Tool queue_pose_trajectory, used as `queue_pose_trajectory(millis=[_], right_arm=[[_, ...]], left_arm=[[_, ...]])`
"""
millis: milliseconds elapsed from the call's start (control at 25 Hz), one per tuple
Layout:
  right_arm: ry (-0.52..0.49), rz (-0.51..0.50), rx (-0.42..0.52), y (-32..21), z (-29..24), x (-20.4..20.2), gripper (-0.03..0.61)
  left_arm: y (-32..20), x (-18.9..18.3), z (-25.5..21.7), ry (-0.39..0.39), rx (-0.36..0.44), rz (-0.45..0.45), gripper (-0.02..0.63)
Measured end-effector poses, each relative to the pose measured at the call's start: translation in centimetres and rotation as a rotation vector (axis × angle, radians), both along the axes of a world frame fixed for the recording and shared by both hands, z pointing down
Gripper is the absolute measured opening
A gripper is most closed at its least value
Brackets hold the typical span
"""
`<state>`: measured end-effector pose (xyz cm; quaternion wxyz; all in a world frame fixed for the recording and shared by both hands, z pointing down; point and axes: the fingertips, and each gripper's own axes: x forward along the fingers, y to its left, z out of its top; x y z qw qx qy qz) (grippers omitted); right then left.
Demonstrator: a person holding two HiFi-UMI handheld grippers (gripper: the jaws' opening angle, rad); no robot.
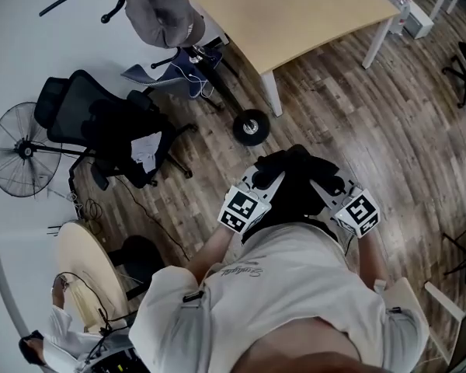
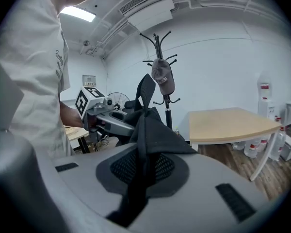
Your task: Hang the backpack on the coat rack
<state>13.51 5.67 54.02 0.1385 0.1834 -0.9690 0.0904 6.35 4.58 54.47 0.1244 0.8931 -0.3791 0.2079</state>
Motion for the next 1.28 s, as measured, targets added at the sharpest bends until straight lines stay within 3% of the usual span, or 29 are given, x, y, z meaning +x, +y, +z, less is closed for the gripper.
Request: queue_pose_trajectory(millis=[280,440,600,760,1040,1280], right_arm=[[0.01,-0.002,-0.028,-6.3,0.4,-1.3,0.029],[0.049,-0.046,-0.02,-10.7,0.5,-2.5,0.029],[0.072,-0.09,0.019,-14.2,-0.6,-3.4,0.029],[0.06,-0.106,0.073,-17.6,-1.3,-4.1,0.029],[0.04,-0.202,0.131,-20.4,-3.2,-7.2,0.029],[0.042,-0.326,0.11,-22.7,-2.3,-10.0,0.029]], left_arm=[[-6.3,-1.1,0.1,0.017,0.001,0.014,0.044],[-10.4,-2.1,0.2,0.041,0.005,-0.035,0.044],[-13.4,-3.3,-0.9,0.061,0.008,-0.057,0.044],[-16.5,-4.0,-1.6,0.052,0.063,-0.08,0.044],[-18.8,-6.9,-3.2,0.013,0.117,-0.199,0.044],[-20.0,-9.6,-2.6,-0.003,0.09,-0.332,0.044]])
